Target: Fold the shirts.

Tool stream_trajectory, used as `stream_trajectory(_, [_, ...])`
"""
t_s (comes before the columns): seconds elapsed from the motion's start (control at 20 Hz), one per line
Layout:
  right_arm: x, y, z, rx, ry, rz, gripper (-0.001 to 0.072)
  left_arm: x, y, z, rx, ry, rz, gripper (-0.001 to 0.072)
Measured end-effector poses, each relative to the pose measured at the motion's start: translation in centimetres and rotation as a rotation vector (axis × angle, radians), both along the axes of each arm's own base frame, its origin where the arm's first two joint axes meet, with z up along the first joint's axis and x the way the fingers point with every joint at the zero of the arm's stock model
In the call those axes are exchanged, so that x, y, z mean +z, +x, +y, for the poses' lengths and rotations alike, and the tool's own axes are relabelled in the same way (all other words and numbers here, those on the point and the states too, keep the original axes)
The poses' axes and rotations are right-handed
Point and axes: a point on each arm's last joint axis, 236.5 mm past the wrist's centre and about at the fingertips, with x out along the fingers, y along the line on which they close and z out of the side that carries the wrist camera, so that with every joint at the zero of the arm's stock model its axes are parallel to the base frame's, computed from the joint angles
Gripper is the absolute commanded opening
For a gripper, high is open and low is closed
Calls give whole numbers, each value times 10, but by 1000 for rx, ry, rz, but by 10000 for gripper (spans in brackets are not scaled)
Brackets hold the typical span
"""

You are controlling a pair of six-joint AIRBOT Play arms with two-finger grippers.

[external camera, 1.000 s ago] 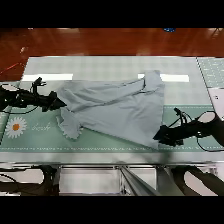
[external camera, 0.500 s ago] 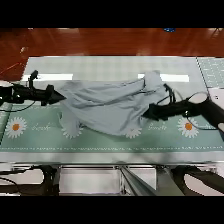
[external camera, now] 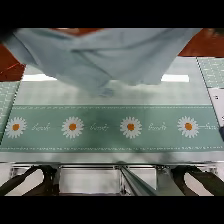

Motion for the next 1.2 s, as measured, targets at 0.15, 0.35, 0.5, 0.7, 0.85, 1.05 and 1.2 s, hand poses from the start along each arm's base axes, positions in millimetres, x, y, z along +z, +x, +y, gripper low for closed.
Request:
stream_trajectory(0.15, [74, -56, -13, -69, -69, -215, 28, 81, -50, -7, 28, 79, -211, 17])
stream_trajectory(0.35, [115, -128, -25, -146, -141, -356, 28, 132, -122, -16, 110, 217, -373, 17])
stream_trajectory(0.5, [110, -165, -29, -169, -180, -343, 28, 143, -167, -24, 187, 343, -441, 17])
stream_trajectory(0.7, [78, -185, -34, -179, -215, -219, 28, 134, -203, -22, 235, 439, -431, 18])
stream_trajectory(0.85, [36, -171, -38, -177, -217, -71, 28, 94, -190, -12, 230, 466, -305, 17])
stream_trajectory(1.05, [-49, -124, -45, -178, -195, 157, 28, -7, -134, -2, 173, 478, -9, 17])
stream_trajectory(1.2, [-123, -78, -51, -193, -162, 308, 28, -90, -81, 2, 150, 448, 188, 18])
